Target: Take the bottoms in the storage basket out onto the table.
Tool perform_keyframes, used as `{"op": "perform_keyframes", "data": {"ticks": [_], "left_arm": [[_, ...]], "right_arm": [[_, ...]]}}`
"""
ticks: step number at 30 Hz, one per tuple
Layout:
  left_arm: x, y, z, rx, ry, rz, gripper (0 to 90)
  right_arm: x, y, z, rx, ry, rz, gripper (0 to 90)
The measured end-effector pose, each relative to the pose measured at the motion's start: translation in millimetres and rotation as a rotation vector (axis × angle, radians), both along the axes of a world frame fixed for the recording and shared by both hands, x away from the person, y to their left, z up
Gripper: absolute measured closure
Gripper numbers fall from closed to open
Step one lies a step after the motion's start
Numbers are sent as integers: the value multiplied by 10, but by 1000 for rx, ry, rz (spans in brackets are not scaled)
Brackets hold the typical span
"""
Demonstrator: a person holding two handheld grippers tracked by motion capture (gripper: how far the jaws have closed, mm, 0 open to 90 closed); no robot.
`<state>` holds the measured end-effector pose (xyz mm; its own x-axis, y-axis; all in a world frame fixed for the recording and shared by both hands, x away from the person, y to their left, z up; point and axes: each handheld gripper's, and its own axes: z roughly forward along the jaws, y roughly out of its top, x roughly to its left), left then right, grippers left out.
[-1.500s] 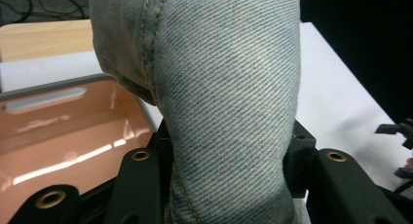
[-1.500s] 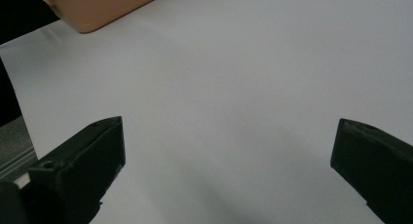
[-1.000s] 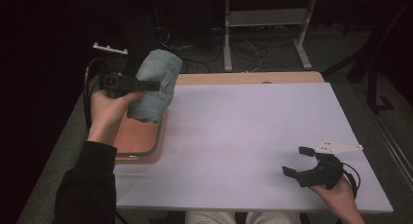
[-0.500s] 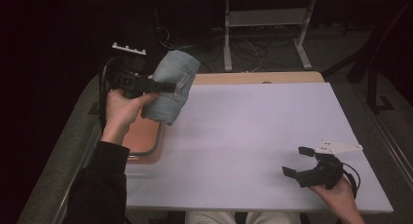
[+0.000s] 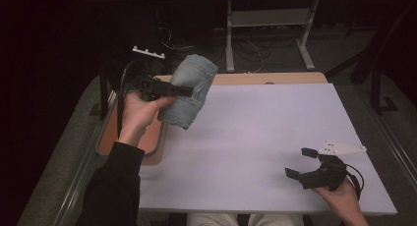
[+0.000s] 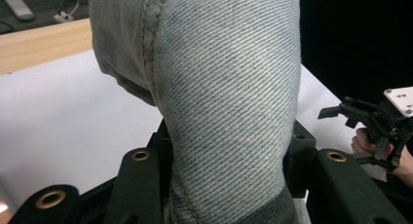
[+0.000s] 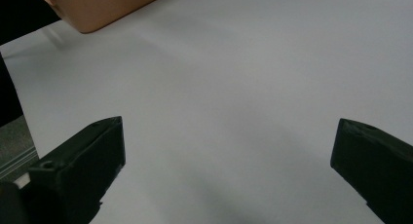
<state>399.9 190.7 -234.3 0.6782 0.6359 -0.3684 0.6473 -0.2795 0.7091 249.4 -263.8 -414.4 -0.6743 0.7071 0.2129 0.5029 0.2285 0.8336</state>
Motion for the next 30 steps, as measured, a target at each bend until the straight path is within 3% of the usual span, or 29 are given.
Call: {"op": "perform_keyframes", "data": {"ticks": [15, 30], "left_arm": [[49, -234, -144, -35, 25, -46, 550], [95, -458, -377, -60, 62, -94, 549]], "right_arm": [[1, -7, -1, 0, -3, 3, 0], [2, -7, -6, -1, 3, 3, 0]]}}
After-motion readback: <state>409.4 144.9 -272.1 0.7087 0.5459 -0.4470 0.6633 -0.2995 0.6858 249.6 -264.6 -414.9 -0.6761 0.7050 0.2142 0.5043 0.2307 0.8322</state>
